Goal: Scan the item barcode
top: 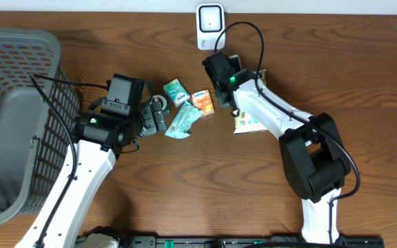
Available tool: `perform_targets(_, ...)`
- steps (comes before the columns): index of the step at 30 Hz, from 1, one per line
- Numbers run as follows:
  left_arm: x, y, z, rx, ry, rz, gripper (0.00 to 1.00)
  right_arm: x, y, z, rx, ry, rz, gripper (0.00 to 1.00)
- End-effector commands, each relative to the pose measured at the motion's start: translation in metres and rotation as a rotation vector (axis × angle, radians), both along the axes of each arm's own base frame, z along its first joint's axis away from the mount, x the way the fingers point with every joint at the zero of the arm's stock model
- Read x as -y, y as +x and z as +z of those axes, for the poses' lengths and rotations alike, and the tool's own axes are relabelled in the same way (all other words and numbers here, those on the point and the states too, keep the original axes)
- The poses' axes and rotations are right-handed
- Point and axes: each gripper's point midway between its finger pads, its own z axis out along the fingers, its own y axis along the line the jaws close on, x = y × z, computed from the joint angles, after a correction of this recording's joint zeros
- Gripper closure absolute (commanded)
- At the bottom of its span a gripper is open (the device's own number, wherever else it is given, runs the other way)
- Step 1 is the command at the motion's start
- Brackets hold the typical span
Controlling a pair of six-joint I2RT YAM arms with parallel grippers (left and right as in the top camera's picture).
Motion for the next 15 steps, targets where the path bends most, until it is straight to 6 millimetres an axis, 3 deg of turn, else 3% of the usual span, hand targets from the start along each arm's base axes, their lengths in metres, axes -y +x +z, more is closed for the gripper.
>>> perform_targets(1,0.0,0.002,0.005,0.013,-0.002,0.003,0.02,0.001,-0.01,-0.025,-0.051,-0.036,0.034,0.25)
perform_targets(5,0.0,0.002,0.005,0.013,-0.002,0.003,0.02,0.011,-0.017,-0.046,-0.098,-0.094,0.026,0.26)
perform_targets(7,0.0,0.002,0.005,0.013,-0.002,0.003,0.02,0.016,-0.019,-0.051,-0.112,-0.111,0.02,0.32)
perform_targets(11,0.0,0.002,0.005,0.013,-0.002,0.003,0.02,0.025,-0.023,-0.052,-0.142,-0.127,0.008,0.65)
perform_targets(13,0.0,0.002,0.005,0.013,-0.002,0.003,0.02,0.029,-0.023,-0.052,-0.145,-0.136,0.001,0.72)
perform_targets(15,0.0,0.002,0.005,0.013,-0.002,0.003,0.02,0.031,-0.022,-0.049,-0.147,-0.139,-0.005,0.92)
